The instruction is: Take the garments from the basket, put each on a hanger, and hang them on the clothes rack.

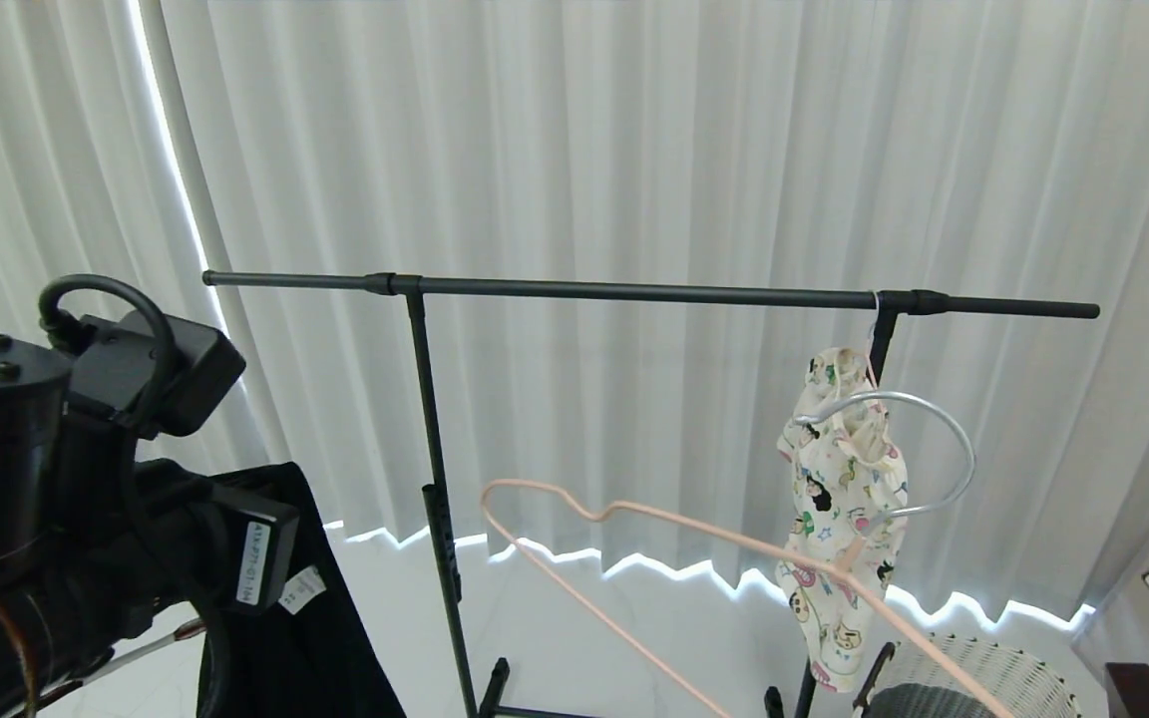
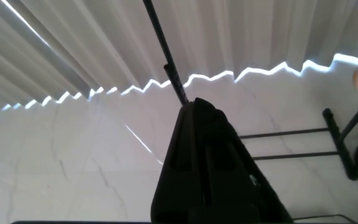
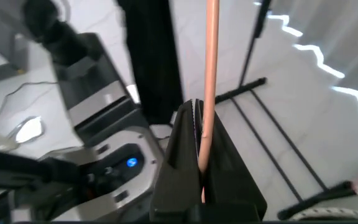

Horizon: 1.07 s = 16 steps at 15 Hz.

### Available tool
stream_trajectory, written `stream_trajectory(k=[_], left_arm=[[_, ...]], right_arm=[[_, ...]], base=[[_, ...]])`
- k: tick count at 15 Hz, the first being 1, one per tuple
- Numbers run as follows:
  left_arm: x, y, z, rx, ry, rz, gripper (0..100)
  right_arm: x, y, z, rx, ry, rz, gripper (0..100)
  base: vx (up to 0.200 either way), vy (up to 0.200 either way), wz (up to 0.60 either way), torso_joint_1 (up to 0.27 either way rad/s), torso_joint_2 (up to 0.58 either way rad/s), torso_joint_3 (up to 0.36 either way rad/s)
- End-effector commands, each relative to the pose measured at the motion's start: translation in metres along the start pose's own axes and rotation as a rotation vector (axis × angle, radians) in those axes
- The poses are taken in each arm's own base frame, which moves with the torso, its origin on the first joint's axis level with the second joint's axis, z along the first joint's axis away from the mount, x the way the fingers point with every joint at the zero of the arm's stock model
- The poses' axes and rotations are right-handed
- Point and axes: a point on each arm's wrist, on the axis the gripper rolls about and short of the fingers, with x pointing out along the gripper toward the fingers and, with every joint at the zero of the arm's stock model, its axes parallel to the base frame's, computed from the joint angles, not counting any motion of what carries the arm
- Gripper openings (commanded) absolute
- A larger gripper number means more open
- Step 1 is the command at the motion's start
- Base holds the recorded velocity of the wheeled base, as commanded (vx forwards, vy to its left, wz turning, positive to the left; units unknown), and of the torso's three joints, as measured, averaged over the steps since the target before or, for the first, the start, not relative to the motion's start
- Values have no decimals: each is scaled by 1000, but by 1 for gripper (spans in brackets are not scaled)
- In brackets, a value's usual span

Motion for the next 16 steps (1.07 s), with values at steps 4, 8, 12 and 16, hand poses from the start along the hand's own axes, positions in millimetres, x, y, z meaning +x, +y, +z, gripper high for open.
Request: stream_trajectory(k=[4,8,12,16], left_arm=[[38,-22,18,-77,65,10,0],[39,-25,25,-86,50,-3,0],[35,-25,31,-97,24,-11,0],[29,-26,31,-94,13,-24,0]], right_arm=[[9,15,1,-1,15,108,0],[28,16,2,24,40,125,0],[45,15,8,86,8,129,0],[50,12,10,94,1,110,0]], base=[[0,0,0,0,0,0],[0,0,0,0,0,0],[0,0,0,0,0,0],[0,0,0,0,0,0]])
